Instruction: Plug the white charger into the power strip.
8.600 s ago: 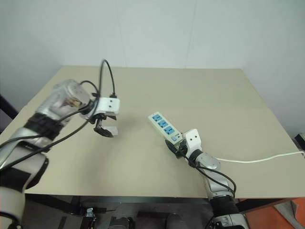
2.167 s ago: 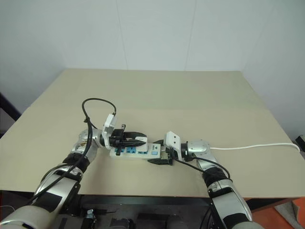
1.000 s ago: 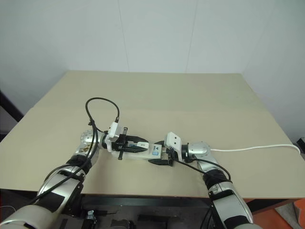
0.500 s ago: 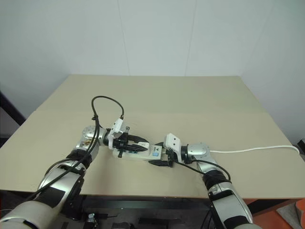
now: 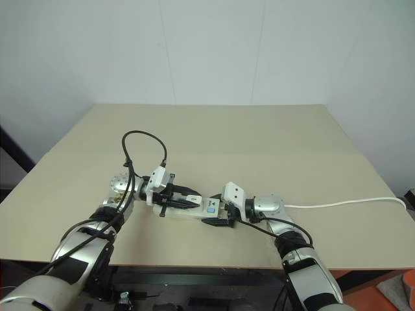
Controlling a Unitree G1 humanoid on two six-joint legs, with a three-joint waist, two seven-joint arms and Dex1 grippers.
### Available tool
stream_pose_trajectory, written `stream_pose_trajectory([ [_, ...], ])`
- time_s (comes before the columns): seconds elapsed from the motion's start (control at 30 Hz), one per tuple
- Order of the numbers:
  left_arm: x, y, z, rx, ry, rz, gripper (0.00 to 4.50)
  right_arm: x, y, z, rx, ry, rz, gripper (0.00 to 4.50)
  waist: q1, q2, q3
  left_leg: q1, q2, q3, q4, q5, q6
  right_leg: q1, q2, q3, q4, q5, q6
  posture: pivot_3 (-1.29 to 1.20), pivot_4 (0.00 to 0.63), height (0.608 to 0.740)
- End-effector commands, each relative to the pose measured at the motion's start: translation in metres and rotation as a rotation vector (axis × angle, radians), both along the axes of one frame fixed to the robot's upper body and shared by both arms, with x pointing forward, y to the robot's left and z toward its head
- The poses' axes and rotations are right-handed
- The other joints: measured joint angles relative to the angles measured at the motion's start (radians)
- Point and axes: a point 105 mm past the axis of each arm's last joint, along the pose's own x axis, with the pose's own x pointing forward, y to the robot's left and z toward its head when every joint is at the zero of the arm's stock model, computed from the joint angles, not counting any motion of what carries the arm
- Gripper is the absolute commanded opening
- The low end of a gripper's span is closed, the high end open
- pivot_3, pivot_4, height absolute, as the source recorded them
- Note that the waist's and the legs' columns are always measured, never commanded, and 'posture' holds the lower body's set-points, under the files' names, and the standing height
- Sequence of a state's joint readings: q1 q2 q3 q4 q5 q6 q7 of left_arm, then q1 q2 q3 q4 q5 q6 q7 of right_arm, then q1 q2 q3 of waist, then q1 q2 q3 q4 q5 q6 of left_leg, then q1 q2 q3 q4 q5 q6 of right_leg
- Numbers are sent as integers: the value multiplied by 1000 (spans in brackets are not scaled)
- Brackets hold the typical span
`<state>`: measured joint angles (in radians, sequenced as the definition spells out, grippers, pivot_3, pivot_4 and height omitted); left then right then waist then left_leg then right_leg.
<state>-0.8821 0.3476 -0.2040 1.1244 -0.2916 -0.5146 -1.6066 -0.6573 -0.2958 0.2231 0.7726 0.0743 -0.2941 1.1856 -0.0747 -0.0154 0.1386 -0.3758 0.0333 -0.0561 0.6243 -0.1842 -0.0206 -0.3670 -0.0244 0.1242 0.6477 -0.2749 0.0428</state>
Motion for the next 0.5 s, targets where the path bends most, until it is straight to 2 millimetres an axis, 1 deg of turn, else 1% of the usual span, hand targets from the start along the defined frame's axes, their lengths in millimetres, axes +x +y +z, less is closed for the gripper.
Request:
stream_pose_trajectory([
  [0.03, -13, 44, -63, 223, 226, 155, 1020, -5, 2, 6, -11, -58, 58, 3416, 0, 0, 0, 0, 0, 0, 0, 0, 0, 0, 0, 0, 0, 0, 0, 0, 150, 740],
  [0.17, -12, 43, -61, 192, 270, 169, 1020, -5, 3, 6, -8, -59, 57, 3416, -2, 0, 0, 1, 0, 0, 0, 0, 0, 0, 0, 0, 0, 0, 0, 0, 150, 740],
  [0.23, -6, 39, -54, 131, 264, 198, 1741, -5, 3, 6, -6, -59, 56, 3416, -3, 0, 0, 1, 0, 0, -1, 0, 0, 0, 0, 0, 0, 0, 0, 0, 150, 740],
  [0.27, -4, 38, -50, 104, 263, 207, 1986, -5, 3, 6, -6, -58, 55, 3416, -14, 1, 0, 1, 0, 0, -1, 0, 0, 0, 0, 0, 0, 0, 0, 0, 150, 740],
  [0.3, -2, 36, -46, 82, 256, 205, 2294, -5, 3, 6, -6, -58, 55, 3416, -19, 0, 1, -1, 0, 1, -1, 0, 0, -2, 0, 2, 0, 0, 0, 0, 150, 740],
  [0.33, 0, 35, -41, 62, 244, 197, 2703, -5, 3, 5, -6, -57, 54, 3416, -19, 0, 1, -5, 0, -1, -2, 0, 0, -4, 0, -1, 0, 0, 0, 0, 150, 740],
  [0.37, 0, 34, -38, 50, 235, 191, 2919, -6, 3, 5, -6, -56, 54, 3416, -20, 0, 1, -4, 0, -1, -2, 0, 0, -4, 0, -1, 0, 1, 1, 0, 150, 740],
  [0.43, 2, 31, -28, -1, 223, 175, 3542, -6, 3, 4, -7, -56, 55, 3416, -22, 0, 1, -7, 0, -1, -2, 0, 0, -6, 0, -1, -1, 3, 5, 0, 150, 740],
  [0.5, 3, 30, -22, -14, 197, 156, 4127, -6, 3, 5, -7, -58, 54, 3416, -22, -1, 2, -9, 0, -1, -2, 0, 0, -7, 0, -1, -1, 3, 6, 0, 150, 740],
])
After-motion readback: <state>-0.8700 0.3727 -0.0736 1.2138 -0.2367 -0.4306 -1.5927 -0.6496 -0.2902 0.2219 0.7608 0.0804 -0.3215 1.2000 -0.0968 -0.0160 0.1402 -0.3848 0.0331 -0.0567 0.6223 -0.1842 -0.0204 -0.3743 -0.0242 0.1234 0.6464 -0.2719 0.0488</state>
